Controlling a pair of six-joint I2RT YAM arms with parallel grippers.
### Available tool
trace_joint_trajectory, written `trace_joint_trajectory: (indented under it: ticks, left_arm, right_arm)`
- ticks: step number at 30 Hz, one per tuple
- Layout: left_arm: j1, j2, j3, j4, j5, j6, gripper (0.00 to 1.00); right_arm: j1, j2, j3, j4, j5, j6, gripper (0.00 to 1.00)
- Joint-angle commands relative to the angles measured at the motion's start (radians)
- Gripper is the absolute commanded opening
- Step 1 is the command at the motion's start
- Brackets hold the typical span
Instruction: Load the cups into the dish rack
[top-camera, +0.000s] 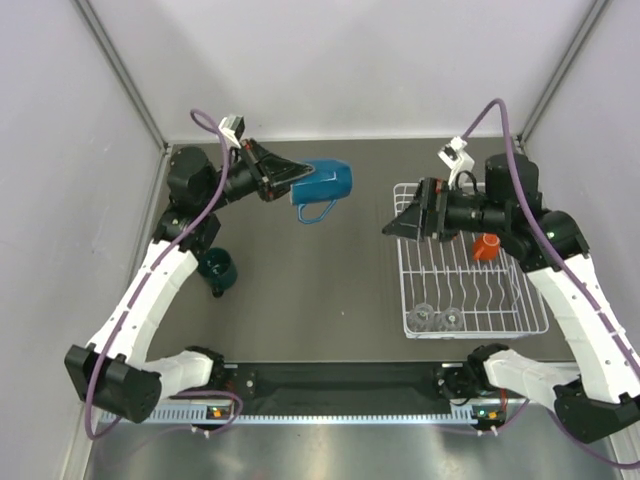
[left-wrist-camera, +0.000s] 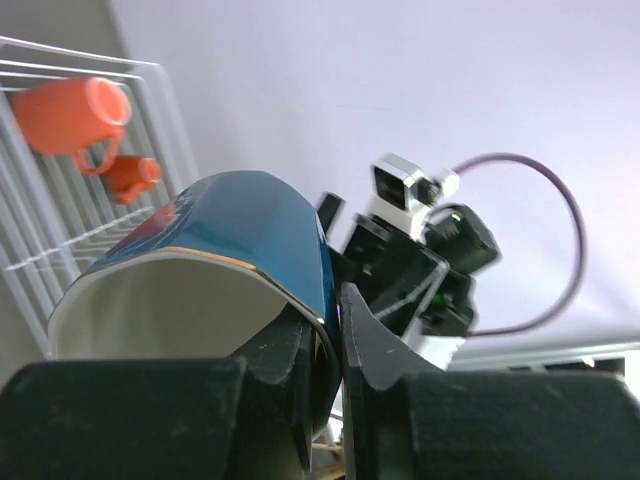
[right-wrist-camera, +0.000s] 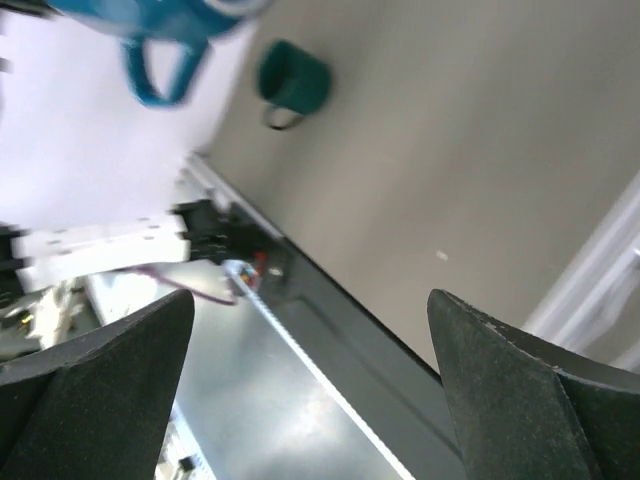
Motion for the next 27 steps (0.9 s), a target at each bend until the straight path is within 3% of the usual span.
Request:
trace_joint_trajectory:
  ticks: [1,5,9,13,20,27]
  left_arm:
    - [-0.032,-0.089,-0.027,0.313,-0.03,-0.185,0.0]
    - [-0.121,-0.138,-0.094,0.416,-0.125,-0.29,0.0]
    - [-0.192,-0.153,-0.155,0.479,-0.191,-0.359,0.0]
    - [-0.223,-0.158,-0.223,0.588,-0.211,-0.413,0.0]
    - [-0.244,-0.161,-0.254,0.622,-0.227,-0.424,0.0]
    - [-0.249,-0.152,-0.286,0.677,-0.222,-0.453,0.0]
  right_arm:
    - [0.01,0.032,0.047,0.235,-0.184,0.086,1.0]
    - [0.028,0.054,0.026,0.459,-0.261,0.197,1.0]
    - [0.053,0.074,0.03,0.556,-0.258,0.26,1.0]
    - [0.069,0.114,0.044,0.573,-0.255,0.28,1.0]
    - [0.091,0.125,0.039,0.634,-0.258,0.327,1.0]
    - [0.108,0.123,0.001,0.69,-0.262,0.355,0.91]
